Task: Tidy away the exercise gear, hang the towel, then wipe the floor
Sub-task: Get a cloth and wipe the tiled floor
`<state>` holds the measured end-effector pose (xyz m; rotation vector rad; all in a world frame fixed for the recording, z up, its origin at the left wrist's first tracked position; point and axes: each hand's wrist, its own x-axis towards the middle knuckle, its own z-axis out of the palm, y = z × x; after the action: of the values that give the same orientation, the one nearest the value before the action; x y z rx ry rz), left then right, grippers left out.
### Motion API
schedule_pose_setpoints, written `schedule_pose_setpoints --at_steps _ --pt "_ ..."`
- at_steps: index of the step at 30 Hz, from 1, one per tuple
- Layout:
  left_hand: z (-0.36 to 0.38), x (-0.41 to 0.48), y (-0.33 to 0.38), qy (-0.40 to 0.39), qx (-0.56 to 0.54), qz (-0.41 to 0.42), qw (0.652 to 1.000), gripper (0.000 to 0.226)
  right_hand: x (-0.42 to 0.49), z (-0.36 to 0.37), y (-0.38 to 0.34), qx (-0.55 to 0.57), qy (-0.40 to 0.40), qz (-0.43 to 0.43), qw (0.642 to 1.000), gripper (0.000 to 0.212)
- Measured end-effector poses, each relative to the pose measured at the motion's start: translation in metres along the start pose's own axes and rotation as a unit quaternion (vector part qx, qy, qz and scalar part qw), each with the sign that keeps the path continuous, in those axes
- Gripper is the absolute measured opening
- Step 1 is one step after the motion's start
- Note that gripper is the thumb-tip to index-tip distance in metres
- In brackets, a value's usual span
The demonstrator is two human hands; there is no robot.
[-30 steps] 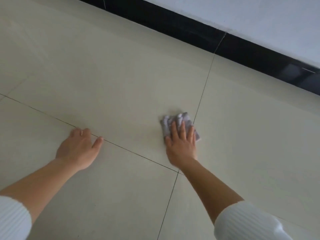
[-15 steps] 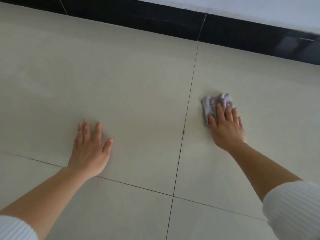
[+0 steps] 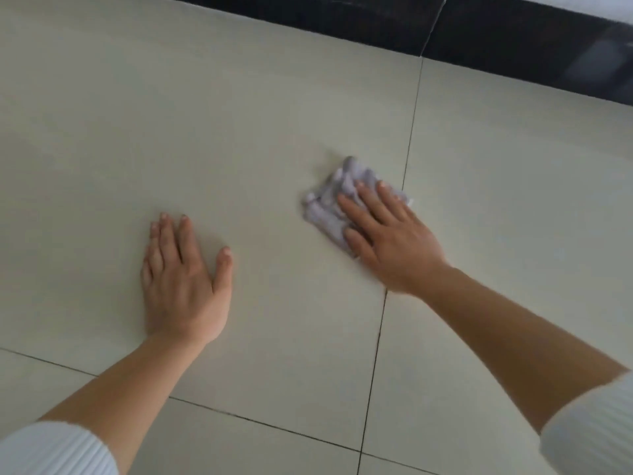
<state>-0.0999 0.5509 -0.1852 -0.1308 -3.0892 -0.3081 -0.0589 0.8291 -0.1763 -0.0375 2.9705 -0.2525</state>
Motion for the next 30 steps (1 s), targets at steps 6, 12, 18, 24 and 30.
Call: schedule_pose_setpoints --at_steps 6,12,18,24,30 --pt "-0.002 0.000 0.002 -0.010 0.013 -0.012 1.000 0.075 0.059 -0.037 0.054 0.091 0.015 0.365 0.926 0.059" --pt "-0.003 0.002 0.002 -0.016 0.020 -0.024 0.999 0.073 0.141 -0.027 -0.044 0.088 0.006 0.201 0.976 0.055" --pt "-0.005 0.002 0.004 -0.027 0.008 -0.038 0.999 0.075 0.141 -0.016 -0.140 0.033 -0.055 -0.106 0.992 0.051" --pt "-0.009 0.003 0.003 -0.036 0.002 -0.042 0.998 0.075 0.085 -0.019 -0.045 0.013 -0.036 -0.037 0.999 0.055" --pt "-0.009 0.002 0.003 -0.040 -0.005 -0.044 0.998 0.076 0.022 -0.032 0.063 0.078 0.012 0.334 0.939 0.061"
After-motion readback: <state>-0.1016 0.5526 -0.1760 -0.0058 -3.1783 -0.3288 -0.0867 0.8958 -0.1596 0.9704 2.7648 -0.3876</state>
